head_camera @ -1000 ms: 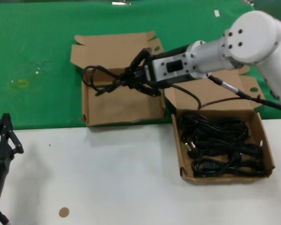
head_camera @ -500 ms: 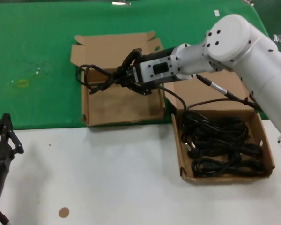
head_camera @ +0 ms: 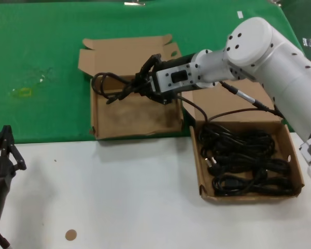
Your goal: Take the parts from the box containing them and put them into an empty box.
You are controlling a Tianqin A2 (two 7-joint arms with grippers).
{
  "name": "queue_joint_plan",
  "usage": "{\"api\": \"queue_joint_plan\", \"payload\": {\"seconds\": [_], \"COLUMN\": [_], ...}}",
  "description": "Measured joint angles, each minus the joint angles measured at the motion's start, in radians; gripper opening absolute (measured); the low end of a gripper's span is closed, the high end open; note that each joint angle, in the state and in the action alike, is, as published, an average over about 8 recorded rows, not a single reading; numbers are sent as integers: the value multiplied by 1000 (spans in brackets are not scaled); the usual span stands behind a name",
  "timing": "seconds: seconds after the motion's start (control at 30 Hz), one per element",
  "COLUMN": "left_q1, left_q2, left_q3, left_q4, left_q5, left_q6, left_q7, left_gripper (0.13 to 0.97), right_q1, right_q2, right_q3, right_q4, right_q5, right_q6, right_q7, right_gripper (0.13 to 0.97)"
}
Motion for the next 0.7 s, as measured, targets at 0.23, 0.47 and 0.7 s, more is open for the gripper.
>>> {"api": "queue_joint_plan", "payload": {"seconds": [0.23, 0.47, 0.7], "left_q1": [0, 0, 0], "left_q2": [0, 0, 0], "left_q3": [0, 0, 0], "left_q4": [0, 0, 0], "left_q5": [0, 0, 0], "left_q6": [0, 0, 0], "left_q7": [0, 0, 0], "left_gripper": [152, 152, 152], "right_q1": [8, 5, 2], "right_q2": [-10, -11, -1], "right_q3": [6, 3, -3], "right_q4": [-25, -17, 15], "right_q5": [6, 2, -8], "right_q6": [8, 9, 4], "right_q7": [-14, -6, 26], "right_gripper": [269, 303, 405]}}
